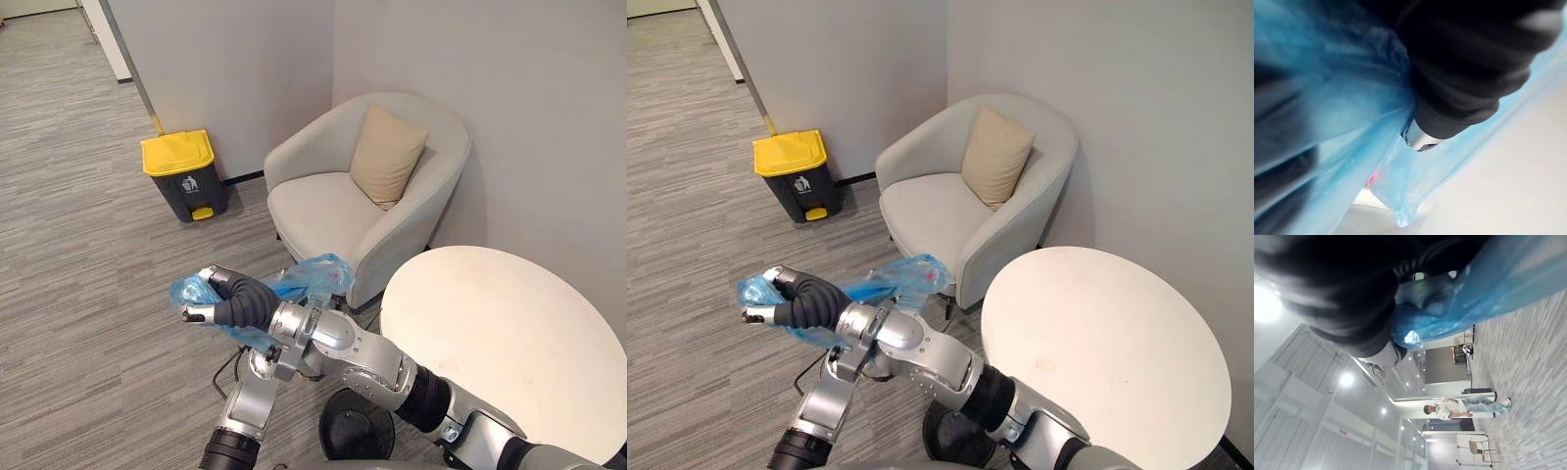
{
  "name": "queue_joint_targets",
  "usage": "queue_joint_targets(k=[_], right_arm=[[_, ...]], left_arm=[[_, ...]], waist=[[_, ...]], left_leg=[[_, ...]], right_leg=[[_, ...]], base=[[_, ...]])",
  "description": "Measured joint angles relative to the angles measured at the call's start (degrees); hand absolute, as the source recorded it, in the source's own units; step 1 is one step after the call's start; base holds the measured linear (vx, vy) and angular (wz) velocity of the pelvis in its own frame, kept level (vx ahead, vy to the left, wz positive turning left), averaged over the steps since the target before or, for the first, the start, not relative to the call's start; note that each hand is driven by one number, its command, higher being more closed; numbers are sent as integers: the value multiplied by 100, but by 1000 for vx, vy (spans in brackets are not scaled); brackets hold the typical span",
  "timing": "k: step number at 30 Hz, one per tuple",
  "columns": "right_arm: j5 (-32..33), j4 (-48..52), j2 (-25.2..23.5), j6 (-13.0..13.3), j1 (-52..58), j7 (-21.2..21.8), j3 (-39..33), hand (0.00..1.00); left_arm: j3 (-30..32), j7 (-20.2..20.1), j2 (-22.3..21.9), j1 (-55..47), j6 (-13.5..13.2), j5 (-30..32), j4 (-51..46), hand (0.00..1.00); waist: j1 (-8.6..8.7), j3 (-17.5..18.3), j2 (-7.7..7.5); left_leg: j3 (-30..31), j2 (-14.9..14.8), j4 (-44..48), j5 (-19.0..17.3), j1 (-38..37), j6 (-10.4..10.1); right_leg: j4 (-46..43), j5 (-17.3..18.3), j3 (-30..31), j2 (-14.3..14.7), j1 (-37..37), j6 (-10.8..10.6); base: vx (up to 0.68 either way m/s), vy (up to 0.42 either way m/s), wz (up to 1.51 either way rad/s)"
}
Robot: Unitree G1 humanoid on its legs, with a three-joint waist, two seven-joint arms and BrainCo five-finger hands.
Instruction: Gather rubbish on tea table into small bin, then transfer packed bag to large trash can.
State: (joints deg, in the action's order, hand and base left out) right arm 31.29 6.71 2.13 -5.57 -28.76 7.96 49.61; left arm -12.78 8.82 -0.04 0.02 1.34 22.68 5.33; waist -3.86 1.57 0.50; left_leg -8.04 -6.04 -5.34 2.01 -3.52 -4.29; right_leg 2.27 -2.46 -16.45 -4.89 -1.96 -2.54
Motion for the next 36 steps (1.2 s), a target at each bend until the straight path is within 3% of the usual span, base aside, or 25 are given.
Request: queue_joint_targets(k=[11,18,24,28,36], right_arm=[[-1847,296,71,50,723,870,-240,0],[-3446,767,928,526,1387,1614,-881,0],[-4217,1084,1574,1014,1818,1592,-1576,0],[-4343,1339,1890,1399,2032,1538,-1975,0],[-4302,1408,1949,1688,2869,972,-2877,0]], left_arm=[[393,6,-82,-129,-153,-250,8,100],[949,5,-79,-184,-203,-394,225,100],[1371,30,-12,-245,-320,-507,227,100],[1576,129,36,-352,-374,-622,433,100],[1932,161,82,-445,-465,-858,645,100]], waist=[[139,24,-27],[178,45,-63],[182,41,-68],[209,32,-78],[209,-85,-89]], left_leg=[[2,3,-3,1,-24,2],[-5,3,-3,1,-29,2],[-15,3,-3,1,-51,2],[-32,2,-3,-1,-93,2],[-46,3,-4,-2,-119,2]], right_leg=[[-1,2,0,-4,-22,-2],[-3,2,10,-2,-21,-3],[-13,2,27,-2,-31,-3],[-18,6,49,-1,-61,-9],[-28,17,75,-5,-72,-24]], base=[[0,0,0],[0,0,0],[0,0,-1],[0,0,-2],[0,0,0]])
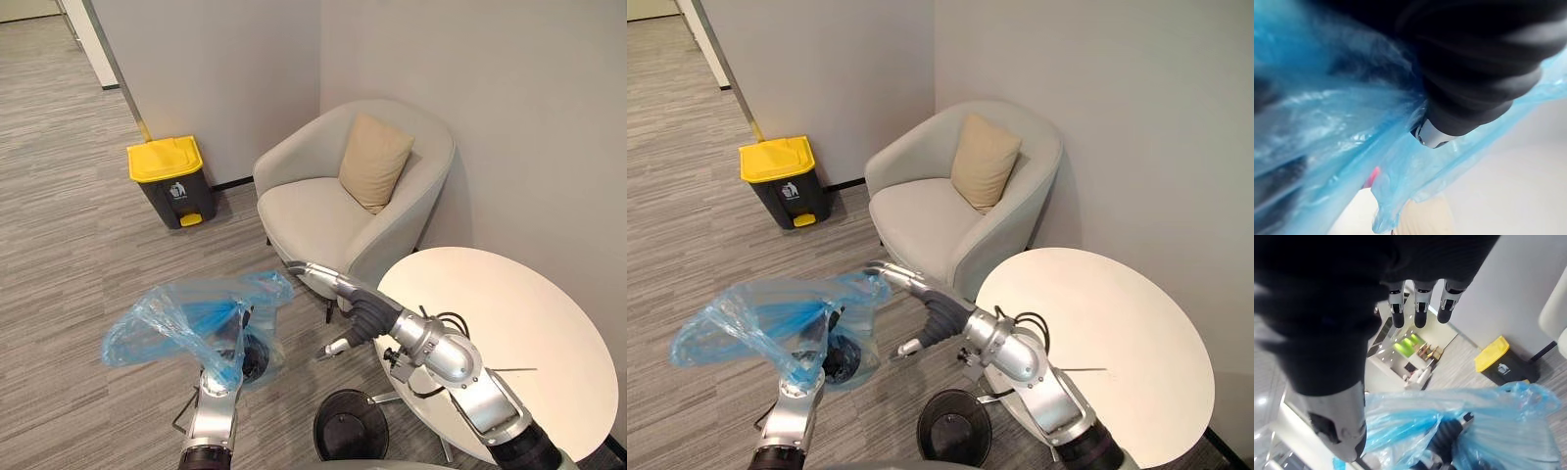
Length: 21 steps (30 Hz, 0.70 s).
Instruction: Gather rubbish on tea table into small bin, then transfer packed bag to large trash can.
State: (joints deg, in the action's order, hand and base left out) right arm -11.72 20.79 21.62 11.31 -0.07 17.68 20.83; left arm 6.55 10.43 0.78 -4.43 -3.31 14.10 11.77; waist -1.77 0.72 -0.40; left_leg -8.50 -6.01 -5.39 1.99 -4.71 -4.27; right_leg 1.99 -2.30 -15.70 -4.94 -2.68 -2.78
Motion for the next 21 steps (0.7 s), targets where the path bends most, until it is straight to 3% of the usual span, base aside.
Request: queue_joint_targets(k=[3,7,12,21], right_arm=[[87,-487,-160,92,285,-108,-302,0],[722,-1663,-557,61,690,-169,-684,0],[1254,-2896,-847,4,813,-164,-710,0],[1832,-4432,-1116,-81,917,-139,-762,0]], left_arm=[[63,0,0,-134,-132,-16,51,100],[59,-15,-1,-204,-291,-275,508,100],[49,-37,135,-357,-489,-479,853,100],[37,-58,290,-620,-569,-623,1361,100]], waist=[[83,-70,11],[93,-138,66],[93,-176,80],[97,-305,49]], left_leg=[[-3,-1,1,0,-1,0],[-1,-3,2,-2,8,-1],[8,-10,2,-3,18,-3],[44,-4,3,-2,37,-3]], right_leg=[[1,5,3,1,1,-6],[11,9,6,2,2,-11],[25,9,-7,16,4,-10],[34,9,-41,13,3,-10]], base=[[0,0,0],[0,0,0],[0,0,0],[0,0,0]])
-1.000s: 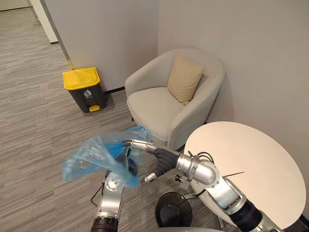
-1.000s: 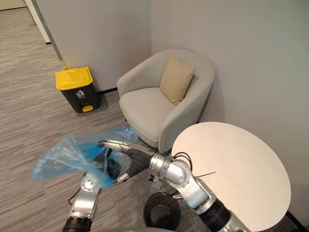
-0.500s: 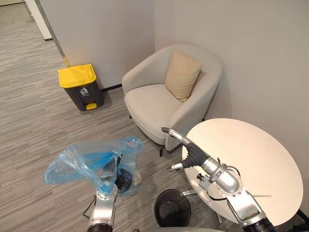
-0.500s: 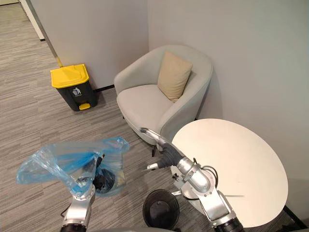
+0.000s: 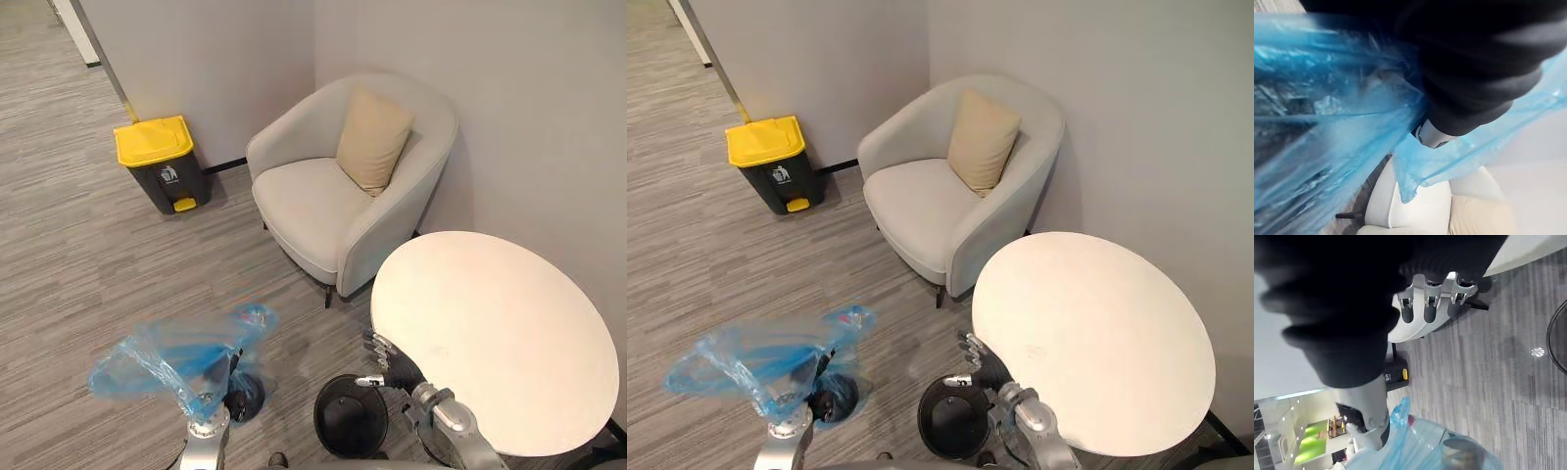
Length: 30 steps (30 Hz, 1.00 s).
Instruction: Gather rubbish on tea table into small bin, then transfer packed bag to large trash can.
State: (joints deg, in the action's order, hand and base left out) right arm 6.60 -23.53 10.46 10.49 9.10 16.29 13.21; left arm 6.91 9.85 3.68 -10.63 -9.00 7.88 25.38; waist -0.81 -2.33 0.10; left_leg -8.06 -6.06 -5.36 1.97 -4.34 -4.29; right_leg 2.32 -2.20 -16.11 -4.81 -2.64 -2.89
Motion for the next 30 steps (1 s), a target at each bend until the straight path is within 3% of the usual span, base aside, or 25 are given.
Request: queue_joint_targets(k=[13,30], right_arm=[[175,-522,-158,-25,251,-410,-183,0],[-776,-719,-397,26,570,-1885,-845,0]], left_arm=[[-210,-134,-8,-265,-38,-89,465,100],[-659,-213,-7,-465,-153,-182,791,100]], waist=[[5,-21,-34],[21,-35,-12]], left_leg=[[10,6,0,2,-21,1],[-4,15,-1,2,-62,1]], right_leg=[[-15,1,-7,-7,-16,-1],[-121,51,18,-34,-1,-28]], base=[[0,0,0],[0,0,0]])
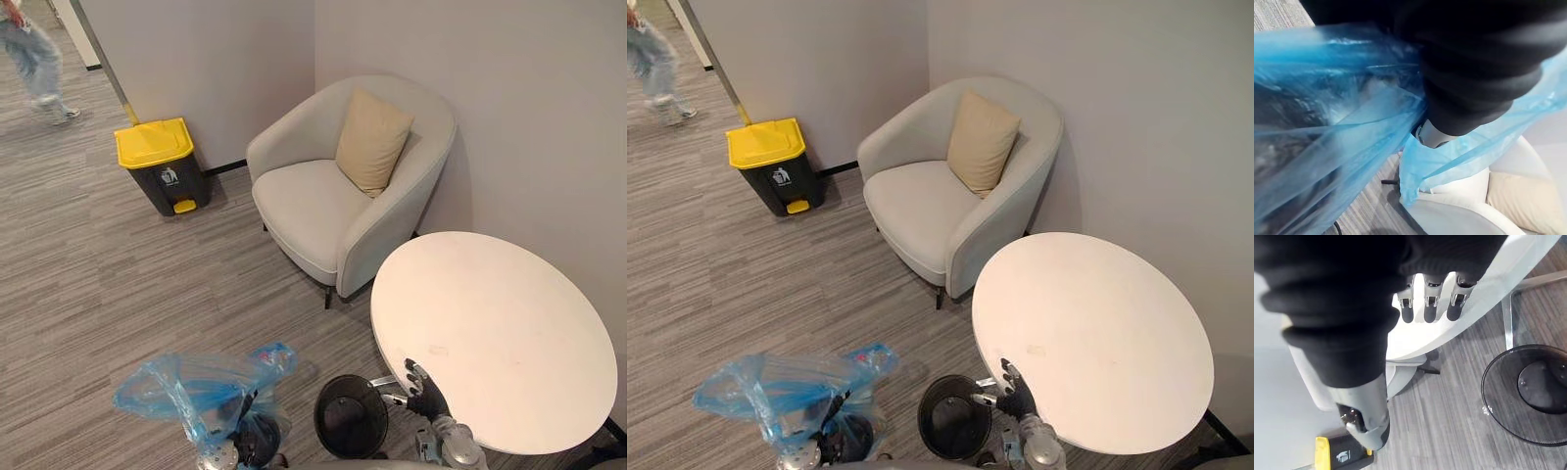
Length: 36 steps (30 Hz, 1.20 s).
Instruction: Gather rubbish on tea table into small bin, then transfer packed bag to large trash can.
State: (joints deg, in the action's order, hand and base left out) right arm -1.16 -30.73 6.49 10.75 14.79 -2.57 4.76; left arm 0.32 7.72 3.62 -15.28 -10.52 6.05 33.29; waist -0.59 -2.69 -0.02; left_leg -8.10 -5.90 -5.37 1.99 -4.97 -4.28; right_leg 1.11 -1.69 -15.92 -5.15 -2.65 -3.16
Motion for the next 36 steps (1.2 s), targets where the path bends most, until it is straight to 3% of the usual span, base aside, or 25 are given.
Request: queue_joint_targets(k=[10,16,20,21,22,24,26,27,28,29,30,31,34,36], right_arm=[[-128,-1,-52,0,32,-94,-41,0],[-127,-1,-43,11,-200,-65,94,0],[-120,63,-57,18,-654,-53,310,0],[-120,72,5,13,-766,-48,310,0],[-118,69,4,0,-748,-46,336,0],[-119,71,-29,7,-722,-13,541,0],[-119,76,-73,8,-884,34,766,0],[-117,125,-77,8,-1006,29,765,0],[-105,326,-122,6,-1057,13,766,0],[-104,416,-119,9,-1094,17,781,0],[-80,517,-16,11,-1239,4,802,0],[-39,525,33,2,-1247,-1,806,0],[18,552,8,-2,-1176,-1,776,0],[59,708,-73,-66,-1106,-35,563,0]], left_arm=[[-197,-2,8,2,-9,-83,103,100],[-200,6,8,-20,-120,-103,104,100],[-173,10,99,288,-113,-206,-15,100],[-122,4,74,319,-114,-208,-83,100],[-78,7,51,364,-113,-235,-169,100],[-50,9,85,305,-115,-322,-383,100],[60,10,96,291,-108,-327,-546,100],[35,15,-61,266,-112,-332,-666,100],[10,13,-145,261,-115,-336,-761,100],[2,15,-176,294,-106,-343,-797,100],[-18,28,-323,362,-81,-390,-814,100],[-105,35,-372,392,-85,-393,-834,100],[-230,111,-397,420,-71,-423,-938,100],[-257,102,-372,432,3,-427,-1295,100]], waist=[[2,-4,7],[-22,-154,-1],[-13,-413,-213],[-8,-512,-146],[21,-579,-116],[-5,-557,-294],[-50,-506,-434],[-204,-536,-245],[-355,-586,-282],[-376,-600,-289],[-325,-753,-3],[-345,-825,126],[-326,-840,108],[-317,-950,-58]], left_leg=[[-62,-3,0,0,-55,0],[-397,-5,2,-1,-27,-1],[-518,64,575,-166,626,200],[-517,-37,595,-177,687,232],[-419,-11,760,-162,752,221],[-138,137,998,-185,773,243],[49,274,1283,-183,1067,238],[93,119,1322,-131,1246,198],[93,154,1456,-96,1479,168],[130,178,1533,-79,1619,153],[434,60,1628,55,1844,80],[588,-29,1527,208,1865,-7],[564,-91,987,776,1853,-275],[-88,-79,1911,299,2067,56]], right_leg=[[-56,7,68,-1,1,-5],[-290,16,432,-3,331,-13],[-903,34,712,-153,1113,-108],[-1355,282,819,-144,1194,-277],[-2771,909,965,-295,1508,-179],[-3990,1319,1179,-390,1470,-351],[-3789,1468,1333,-326,1430,-483],[-3227,1607,1432,-147,1155,-482],[-3007,1858,1577,-149,1161,-267],[-2802,1961,1547,-165,1124,-128],[-2433,1815,1263,-6,987,22],[-2302,1717,1087,112,922,88],[-2294,1627,643,77,1002,298],[-2302,1492,433,-159,1156,351]], base=[[-11,2,-3],[-47,10,-30],[-103,6,-22],[-100,-6,28],[-33,-26,54],[29,-85,90],[-37,-99,71],[-105,-103,22],[-131,-113,16],[-227,-179,50],[-221,-128,68],[-234,-121,73],[-275,-107,76],[-174,-55,61]])
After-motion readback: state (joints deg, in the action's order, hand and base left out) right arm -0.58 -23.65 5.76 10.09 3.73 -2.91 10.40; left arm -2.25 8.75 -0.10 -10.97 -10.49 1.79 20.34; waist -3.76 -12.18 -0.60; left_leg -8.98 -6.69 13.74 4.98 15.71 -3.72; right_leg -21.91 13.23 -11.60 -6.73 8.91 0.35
